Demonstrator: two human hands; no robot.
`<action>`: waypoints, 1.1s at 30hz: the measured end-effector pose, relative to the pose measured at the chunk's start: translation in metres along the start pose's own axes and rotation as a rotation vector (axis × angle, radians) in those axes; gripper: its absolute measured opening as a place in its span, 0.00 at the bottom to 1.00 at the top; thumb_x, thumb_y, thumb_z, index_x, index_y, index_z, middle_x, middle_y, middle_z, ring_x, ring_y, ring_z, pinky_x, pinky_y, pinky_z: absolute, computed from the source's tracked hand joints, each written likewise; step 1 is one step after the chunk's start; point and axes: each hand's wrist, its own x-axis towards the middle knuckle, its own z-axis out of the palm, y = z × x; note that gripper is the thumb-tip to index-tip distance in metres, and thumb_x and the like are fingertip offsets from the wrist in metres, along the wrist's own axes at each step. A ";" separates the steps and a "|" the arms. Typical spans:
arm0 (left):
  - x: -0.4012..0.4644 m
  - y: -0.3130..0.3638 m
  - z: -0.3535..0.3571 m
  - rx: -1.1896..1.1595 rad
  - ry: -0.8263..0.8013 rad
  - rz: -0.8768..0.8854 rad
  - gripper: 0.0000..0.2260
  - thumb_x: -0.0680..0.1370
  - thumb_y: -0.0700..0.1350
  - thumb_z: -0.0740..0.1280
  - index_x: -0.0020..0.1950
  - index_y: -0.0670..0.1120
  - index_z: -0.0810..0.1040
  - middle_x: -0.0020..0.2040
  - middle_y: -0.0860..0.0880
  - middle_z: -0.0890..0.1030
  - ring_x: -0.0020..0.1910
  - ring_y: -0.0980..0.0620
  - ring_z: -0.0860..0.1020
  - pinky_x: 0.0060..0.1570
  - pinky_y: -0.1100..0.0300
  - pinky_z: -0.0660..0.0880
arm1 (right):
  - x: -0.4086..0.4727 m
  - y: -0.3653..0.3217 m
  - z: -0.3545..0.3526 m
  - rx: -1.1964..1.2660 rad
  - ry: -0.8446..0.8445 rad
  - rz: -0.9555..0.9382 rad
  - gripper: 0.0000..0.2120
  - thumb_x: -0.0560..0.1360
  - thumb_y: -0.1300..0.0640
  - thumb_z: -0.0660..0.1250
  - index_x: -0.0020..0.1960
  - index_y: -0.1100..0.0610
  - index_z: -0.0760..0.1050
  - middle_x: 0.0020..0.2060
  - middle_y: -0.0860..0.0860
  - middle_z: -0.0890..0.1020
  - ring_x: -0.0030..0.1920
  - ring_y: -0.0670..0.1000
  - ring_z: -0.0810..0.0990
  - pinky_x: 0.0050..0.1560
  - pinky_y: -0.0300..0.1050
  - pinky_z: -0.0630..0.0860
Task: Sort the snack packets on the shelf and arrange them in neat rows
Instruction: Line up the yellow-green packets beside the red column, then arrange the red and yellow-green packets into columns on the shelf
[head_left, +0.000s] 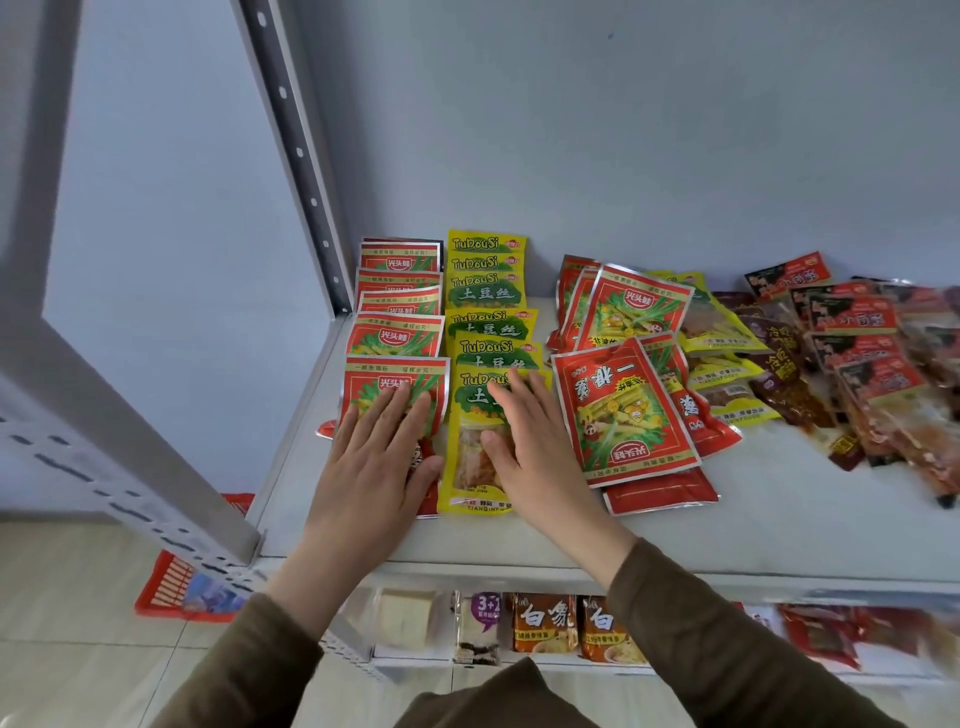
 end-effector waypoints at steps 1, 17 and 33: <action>-0.001 0.000 0.000 -0.001 0.004 -0.003 0.30 0.84 0.64 0.45 0.85 0.53 0.52 0.84 0.53 0.52 0.83 0.54 0.46 0.82 0.50 0.41 | -0.001 -0.001 -0.001 -0.001 0.010 -0.004 0.25 0.85 0.49 0.57 0.81 0.50 0.58 0.82 0.46 0.52 0.81 0.46 0.40 0.81 0.51 0.46; 0.019 0.054 -0.027 -0.078 0.027 0.171 0.33 0.83 0.65 0.38 0.84 0.53 0.54 0.85 0.51 0.50 0.84 0.51 0.44 0.79 0.55 0.38 | -0.016 0.004 -0.067 -0.015 0.274 0.030 0.19 0.84 0.57 0.61 0.74 0.54 0.70 0.73 0.48 0.71 0.75 0.47 0.64 0.76 0.38 0.57; 0.109 0.239 0.046 -0.070 -0.108 -0.038 0.34 0.79 0.71 0.48 0.83 0.60 0.50 0.85 0.49 0.44 0.83 0.44 0.40 0.77 0.31 0.43 | 0.009 0.158 -0.171 -0.053 0.147 0.118 0.20 0.81 0.67 0.59 0.69 0.50 0.73 0.63 0.46 0.81 0.65 0.49 0.77 0.64 0.46 0.75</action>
